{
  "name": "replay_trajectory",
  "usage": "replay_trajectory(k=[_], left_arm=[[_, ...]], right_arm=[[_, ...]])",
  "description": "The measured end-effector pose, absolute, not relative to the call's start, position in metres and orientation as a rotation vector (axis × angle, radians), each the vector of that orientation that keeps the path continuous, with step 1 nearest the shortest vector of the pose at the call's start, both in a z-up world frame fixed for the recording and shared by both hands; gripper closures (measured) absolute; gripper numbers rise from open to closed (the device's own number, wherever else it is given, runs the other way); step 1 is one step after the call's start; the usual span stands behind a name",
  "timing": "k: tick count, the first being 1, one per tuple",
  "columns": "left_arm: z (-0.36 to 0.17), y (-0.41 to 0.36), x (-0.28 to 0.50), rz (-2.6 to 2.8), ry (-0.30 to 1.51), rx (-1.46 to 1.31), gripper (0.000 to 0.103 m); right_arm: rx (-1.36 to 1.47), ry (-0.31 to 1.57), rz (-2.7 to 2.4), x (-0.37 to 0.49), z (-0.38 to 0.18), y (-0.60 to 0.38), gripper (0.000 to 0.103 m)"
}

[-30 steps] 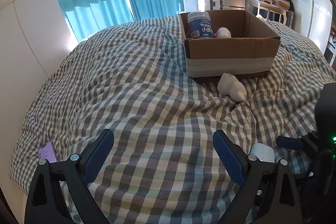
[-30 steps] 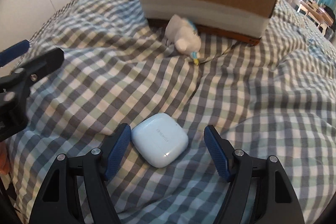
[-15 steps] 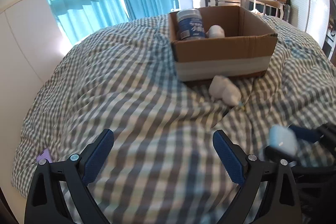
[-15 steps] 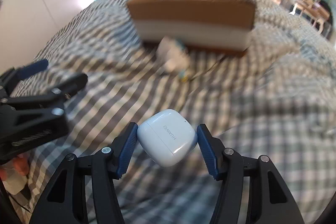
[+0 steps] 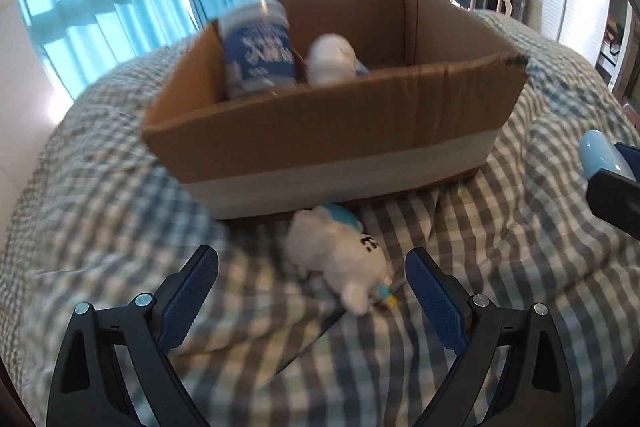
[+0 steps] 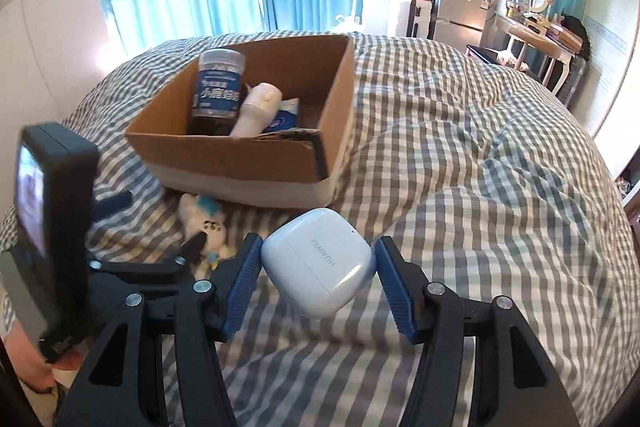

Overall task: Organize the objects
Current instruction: 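Grasp the white earbud case with the right gripper while left grasps plush toy, then carry earbud case and plush toy into the box and release both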

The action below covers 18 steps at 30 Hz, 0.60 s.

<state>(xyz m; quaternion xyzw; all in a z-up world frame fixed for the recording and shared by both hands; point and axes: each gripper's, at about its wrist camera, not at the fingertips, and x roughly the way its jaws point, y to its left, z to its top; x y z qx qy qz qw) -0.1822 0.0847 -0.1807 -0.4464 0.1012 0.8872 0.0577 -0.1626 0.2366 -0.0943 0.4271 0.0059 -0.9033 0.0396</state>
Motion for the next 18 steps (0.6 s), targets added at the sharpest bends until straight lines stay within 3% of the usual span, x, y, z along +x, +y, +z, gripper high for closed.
replay_trajectory(k=[3, 5, 7, 9, 18], left_arm=[[-0.195, 0.088, -0.195, 2.673, 0.315, -1.383, 0.008], [-0.203, 0.089, -0.204, 2.663, 0.304, -1.409, 0.016], [-0.211, 0.091, -0.210, 2.645, 0.291, -1.435, 0.031], [-0.216, 0.094, -0.211, 2.615, 0.292, -1.438, 0.038], [-0.204, 0.088, -0.193, 2.598, 0.293, -1.470, 0.038]], right_arm=[[1.343, -0.031, -2.724, -0.167, -0.113, 0.242, 0.045], [1.362, -0.051, -2.706, -0.168, -0.122, 0.245, 0.045], [1.365, -0.062, -2.694, -0.169, -0.125, 0.246, 0.045], [1.359, -0.066, -2.688, -0.167, -0.126, 0.246, 0.045], [1.361, -0.070, -2.685, -0.155, -0.130, 0.245, 0.045]])
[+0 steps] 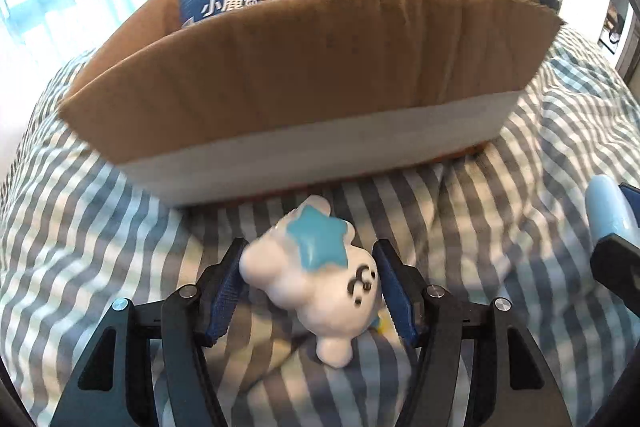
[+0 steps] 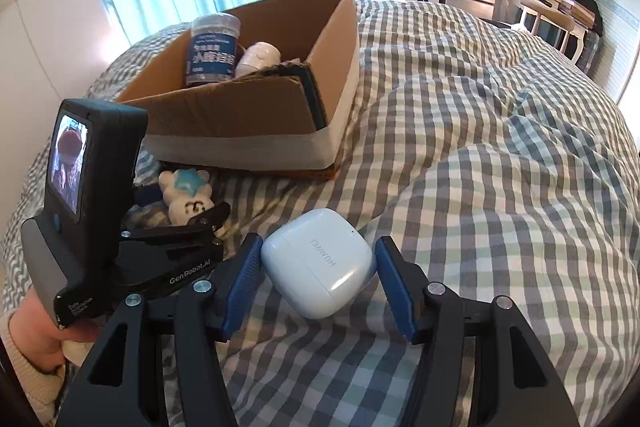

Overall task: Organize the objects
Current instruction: 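Carry earbud case and plush toy into the box and release both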

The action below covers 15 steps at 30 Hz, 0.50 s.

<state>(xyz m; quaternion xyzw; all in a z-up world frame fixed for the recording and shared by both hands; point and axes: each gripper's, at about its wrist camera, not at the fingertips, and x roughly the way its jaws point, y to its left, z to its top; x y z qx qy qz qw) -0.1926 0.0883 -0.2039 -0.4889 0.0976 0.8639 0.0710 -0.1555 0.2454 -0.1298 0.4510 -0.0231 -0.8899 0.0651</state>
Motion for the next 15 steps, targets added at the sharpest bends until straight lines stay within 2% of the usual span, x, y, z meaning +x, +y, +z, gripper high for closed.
replay_trajectory(k=[15], left_arm=[[-0.141, 0.065, -0.115, 2.641, 0.227, -1.305, 0.039]], right_arm=[[1.272, -0.044, -2.749, -0.101, -0.085, 0.218, 0.045]])
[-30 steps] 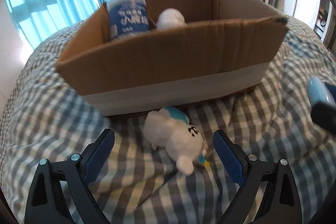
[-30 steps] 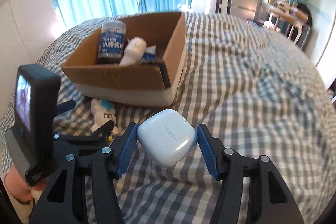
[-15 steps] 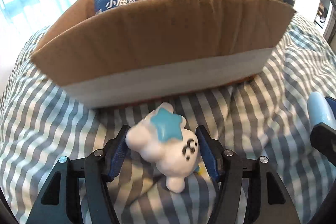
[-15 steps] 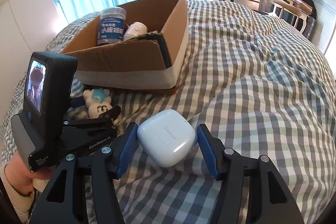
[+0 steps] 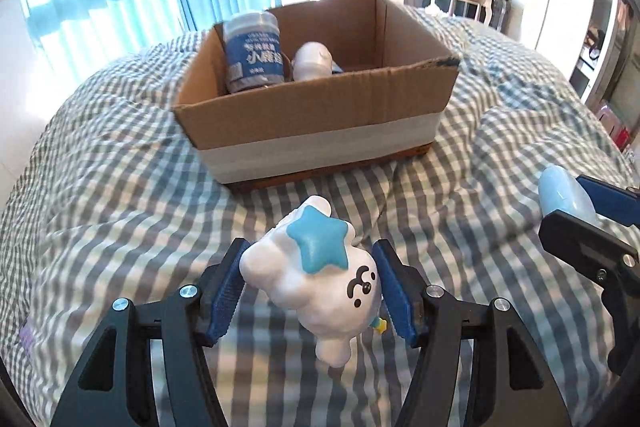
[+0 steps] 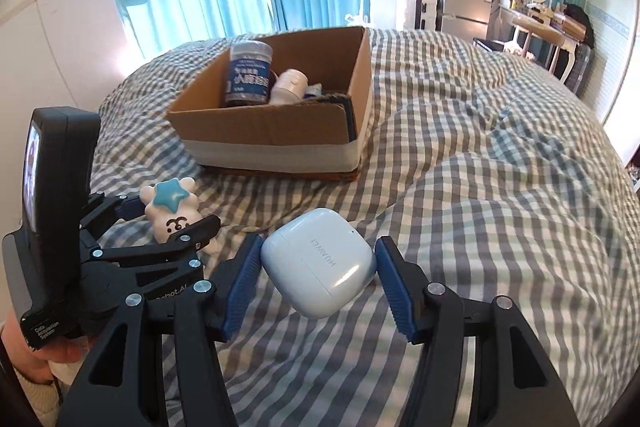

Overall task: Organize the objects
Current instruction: 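Carry earbud case and plush toy into the box and release both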

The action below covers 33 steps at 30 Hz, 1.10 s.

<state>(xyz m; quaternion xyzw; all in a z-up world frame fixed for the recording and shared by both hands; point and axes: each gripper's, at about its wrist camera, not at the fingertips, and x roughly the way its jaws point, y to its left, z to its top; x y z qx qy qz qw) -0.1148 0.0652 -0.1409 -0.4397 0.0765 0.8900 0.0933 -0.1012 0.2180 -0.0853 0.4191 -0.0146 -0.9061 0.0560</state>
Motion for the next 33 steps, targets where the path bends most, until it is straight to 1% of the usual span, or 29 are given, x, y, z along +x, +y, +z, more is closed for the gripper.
replay_trajectory(k=[12, 20, 29, 33], left_arm=[[-0.093, 0.043, -0.076, 2.719, 0.181, -1.158, 0.039], [-0.050, 0.031, -0.063, 2.787, 0.179, -1.020, 0.039], [-0.005, 0.028, -0.098, 2.835, 0.184, -0.920, 0.039], [0.005, 0.027, -0.129, 2.847, 0.175, -0.907, 0.039]], right_arm=[[1.147, 0.038, -2.806, -0.057, -0.044, 0.193, 0.045], [1.058, 0.093, -2.820, -0.048, -0.013, 0.178, 0.045], [0.949, 0.196, -2.851, -0.075, 0.027, 0.169, 0.045], [0.920, 0.185, -2.871, -0.102, 0.043, 0.178, 0.045]])
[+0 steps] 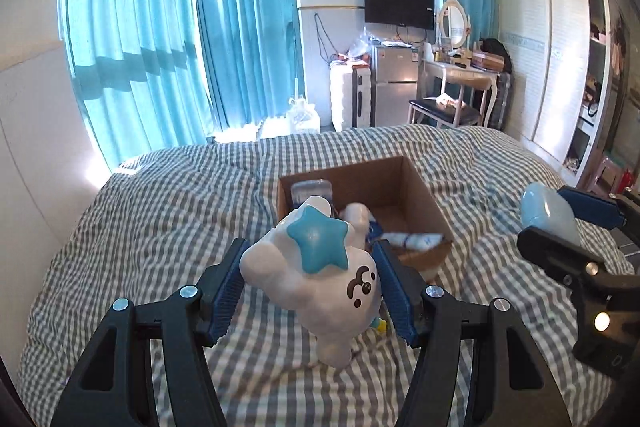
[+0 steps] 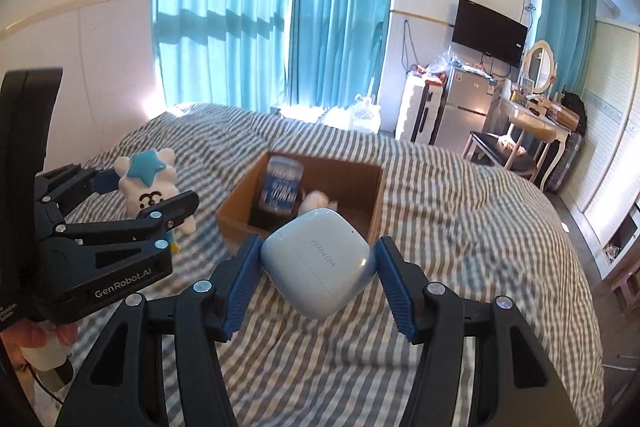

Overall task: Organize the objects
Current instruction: 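Carry earbud case and plush toy into the box and release both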

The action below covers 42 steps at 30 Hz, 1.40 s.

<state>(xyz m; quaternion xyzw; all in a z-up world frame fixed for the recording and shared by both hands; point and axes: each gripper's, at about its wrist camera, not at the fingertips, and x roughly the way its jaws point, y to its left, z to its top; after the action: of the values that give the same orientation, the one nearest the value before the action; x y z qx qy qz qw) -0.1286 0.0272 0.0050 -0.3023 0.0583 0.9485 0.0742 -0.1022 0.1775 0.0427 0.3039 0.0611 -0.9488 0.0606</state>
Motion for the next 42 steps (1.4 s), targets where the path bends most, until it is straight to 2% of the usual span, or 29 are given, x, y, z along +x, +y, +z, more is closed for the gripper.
replay_trajectory(k=[10, 16, 22, 31, 42], left_arm=[[-0.004, 0.045, -0.224, 2.827, 0.192, -0.937, 0.039], [-0.028, 0.059, -0.265, 2.785, 0.201, -0.979, 0.039], [-0.066, 0.063, -0.294, 2.710, 0.187, -1.061, 0.039], [-0.106, 0.065, -0.306, 2.661, 0.170, -1.135, 0.039], [-0.124, 0.069, -0.306, 2.634, 0.195, -1.169, 0.038]], right_arm=[[0.947, 0.096, -2.879, -0.217, 0.049, 0.197, 0.045], [1.035, 0.049, -2.859, -0.286, 0.019, 0.203, 0.045], [1.174, 0.078, -2.833, -0.344, -0.025, 0.201, 0.045], [1.254, 0.093, -2.797, -0.373, -0.070, 0.199, 0.045], [1.301, 0.152, -2.788, -0.376, -0.087, 0.188, 0.045]])
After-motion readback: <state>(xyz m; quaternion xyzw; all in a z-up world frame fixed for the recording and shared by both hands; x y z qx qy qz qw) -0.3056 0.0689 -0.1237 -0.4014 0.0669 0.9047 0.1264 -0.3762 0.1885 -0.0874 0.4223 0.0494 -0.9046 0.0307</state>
